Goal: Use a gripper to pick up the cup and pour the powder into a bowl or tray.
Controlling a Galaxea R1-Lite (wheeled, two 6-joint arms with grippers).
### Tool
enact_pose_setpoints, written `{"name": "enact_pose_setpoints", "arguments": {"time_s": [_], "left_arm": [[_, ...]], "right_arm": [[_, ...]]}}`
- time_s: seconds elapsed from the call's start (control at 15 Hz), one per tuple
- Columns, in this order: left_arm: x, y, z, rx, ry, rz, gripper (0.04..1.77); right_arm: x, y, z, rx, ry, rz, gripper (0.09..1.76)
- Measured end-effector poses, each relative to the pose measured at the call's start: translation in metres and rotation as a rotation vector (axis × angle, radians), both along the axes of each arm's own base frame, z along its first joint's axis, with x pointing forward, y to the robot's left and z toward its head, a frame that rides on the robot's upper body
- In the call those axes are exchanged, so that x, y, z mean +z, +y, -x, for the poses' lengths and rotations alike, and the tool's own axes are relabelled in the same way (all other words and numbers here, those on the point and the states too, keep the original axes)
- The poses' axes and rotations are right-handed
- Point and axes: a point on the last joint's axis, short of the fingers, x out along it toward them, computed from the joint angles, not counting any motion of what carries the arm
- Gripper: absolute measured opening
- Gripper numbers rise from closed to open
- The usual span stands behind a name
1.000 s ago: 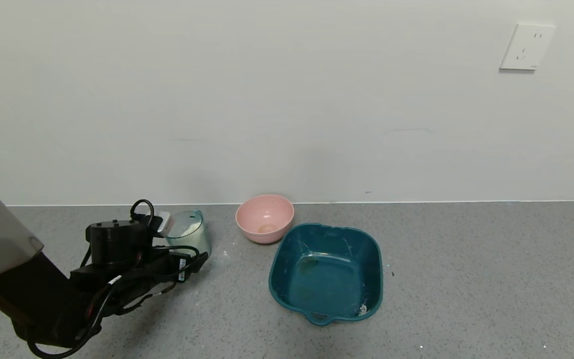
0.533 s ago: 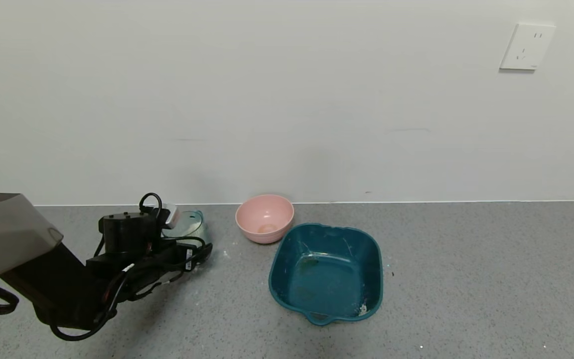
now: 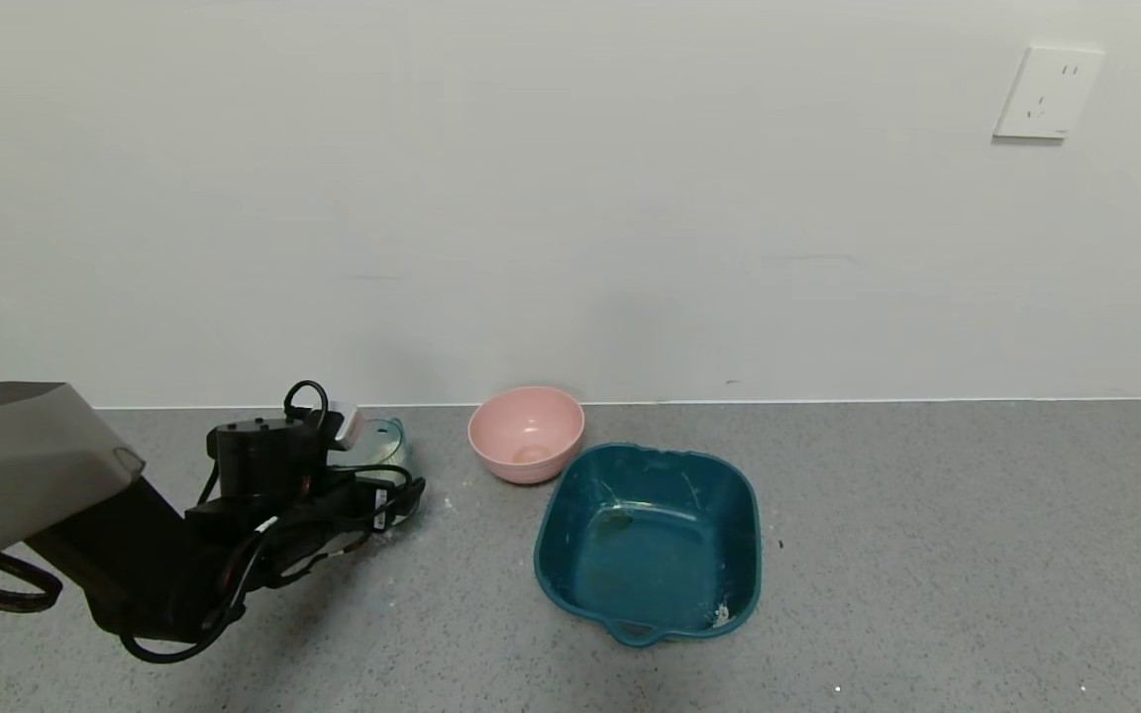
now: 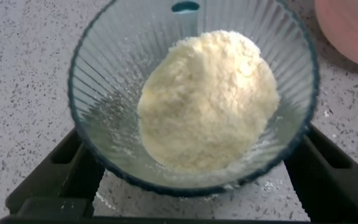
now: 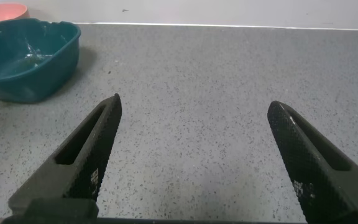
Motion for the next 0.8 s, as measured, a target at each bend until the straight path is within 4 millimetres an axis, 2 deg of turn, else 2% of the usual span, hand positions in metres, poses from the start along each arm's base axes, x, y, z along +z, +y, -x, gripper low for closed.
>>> {"name": "enact_pose_setpoints", "arguments": {"time_s": [0.6, 0.73, 0.8], "left_arm": [[-0.0083, 0.0032, -0.0052, 0.009, 0.011, 0.0, 1.72], [-0.0091, 0.0032, -0.0056, 0.01, 0.013, 0.0, 1.41], [-0.0095, 0.0032, -0.0059, 0.011, 0.012, 0.001, 1.34]], "right_arm": [[0.0, 0.0, 0.0, 0.0, 0.0, 0.0, 1.71], [0.0, 0.0, 0.0, 0.0, 0.0, 0.0, 1.71], [0.0, 0.0, 0.0, 0.0, 0.0, 0.0, 1.71]]}}
